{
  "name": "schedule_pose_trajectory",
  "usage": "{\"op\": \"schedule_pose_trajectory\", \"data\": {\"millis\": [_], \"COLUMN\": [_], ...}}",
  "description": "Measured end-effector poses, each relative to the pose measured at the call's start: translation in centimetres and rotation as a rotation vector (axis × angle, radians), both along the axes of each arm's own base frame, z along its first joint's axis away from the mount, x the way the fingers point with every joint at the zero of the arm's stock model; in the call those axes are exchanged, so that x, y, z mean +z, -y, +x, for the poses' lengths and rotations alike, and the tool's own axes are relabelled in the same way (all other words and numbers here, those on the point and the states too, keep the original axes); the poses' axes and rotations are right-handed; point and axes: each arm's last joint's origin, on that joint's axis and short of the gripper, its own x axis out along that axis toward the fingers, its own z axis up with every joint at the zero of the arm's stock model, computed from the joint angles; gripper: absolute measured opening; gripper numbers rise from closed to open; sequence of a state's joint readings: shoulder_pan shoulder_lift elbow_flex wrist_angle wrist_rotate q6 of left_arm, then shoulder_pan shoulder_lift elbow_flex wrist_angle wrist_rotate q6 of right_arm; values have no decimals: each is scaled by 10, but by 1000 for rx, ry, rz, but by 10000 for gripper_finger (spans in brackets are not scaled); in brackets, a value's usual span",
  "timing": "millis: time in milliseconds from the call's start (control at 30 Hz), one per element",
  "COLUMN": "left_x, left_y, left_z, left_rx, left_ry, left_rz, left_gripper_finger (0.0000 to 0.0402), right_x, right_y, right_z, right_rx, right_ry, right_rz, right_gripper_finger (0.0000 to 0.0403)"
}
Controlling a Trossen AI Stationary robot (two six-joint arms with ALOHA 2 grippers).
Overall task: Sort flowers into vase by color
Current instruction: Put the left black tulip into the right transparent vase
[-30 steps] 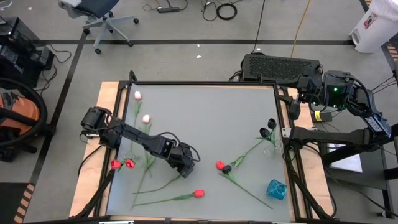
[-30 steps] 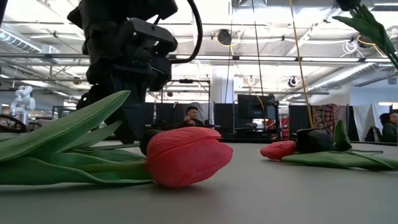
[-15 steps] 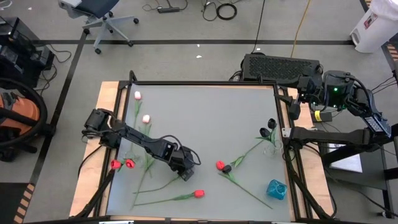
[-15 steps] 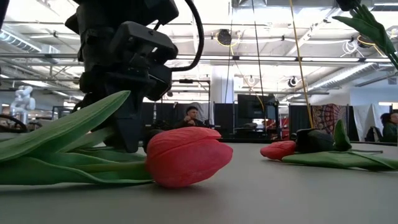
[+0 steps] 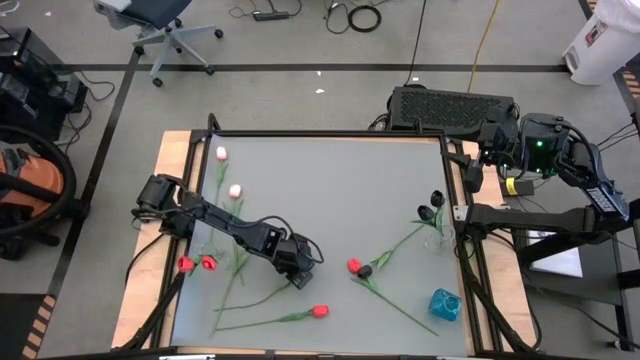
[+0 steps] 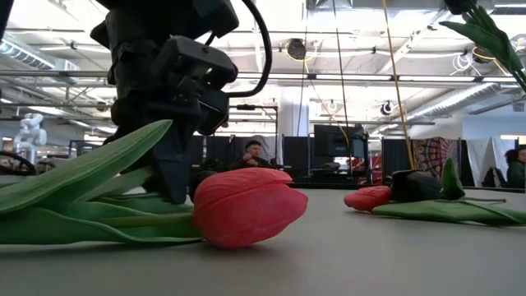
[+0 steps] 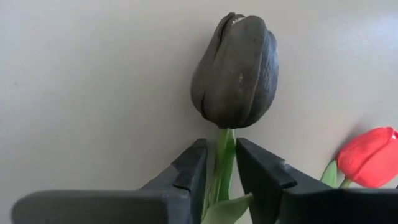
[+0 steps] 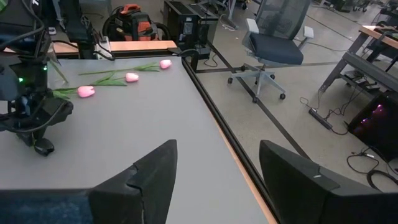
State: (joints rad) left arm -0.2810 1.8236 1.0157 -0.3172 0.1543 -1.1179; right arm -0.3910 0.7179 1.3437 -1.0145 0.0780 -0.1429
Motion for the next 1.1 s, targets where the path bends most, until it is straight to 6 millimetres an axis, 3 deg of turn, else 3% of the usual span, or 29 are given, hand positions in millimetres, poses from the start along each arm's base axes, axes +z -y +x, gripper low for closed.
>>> {"op": "schedule_pose_trajectory", "data": {"millis": [233,700,933,1100], "left_x": [0,3,31,62], "left_y": [0,-1,-11,-25], "left_z": [0,2,14,28], "left_rx": [-7,-38,-65,-80], "left_ry": [5,18,119,251], "left_rz": [8,7,13,34], "left_gripper_finger": [11,17,17,17], "right_x": [0,0,0,0], "right_y": [0,0,0,0], "right_z": [0,0,0,0], "right_rx": [0,0,0,0], "right_ry": [0,0,0,0], "right_rz": [0,0,0,0], "right_gripper_finger": [219,219,219,219]}}
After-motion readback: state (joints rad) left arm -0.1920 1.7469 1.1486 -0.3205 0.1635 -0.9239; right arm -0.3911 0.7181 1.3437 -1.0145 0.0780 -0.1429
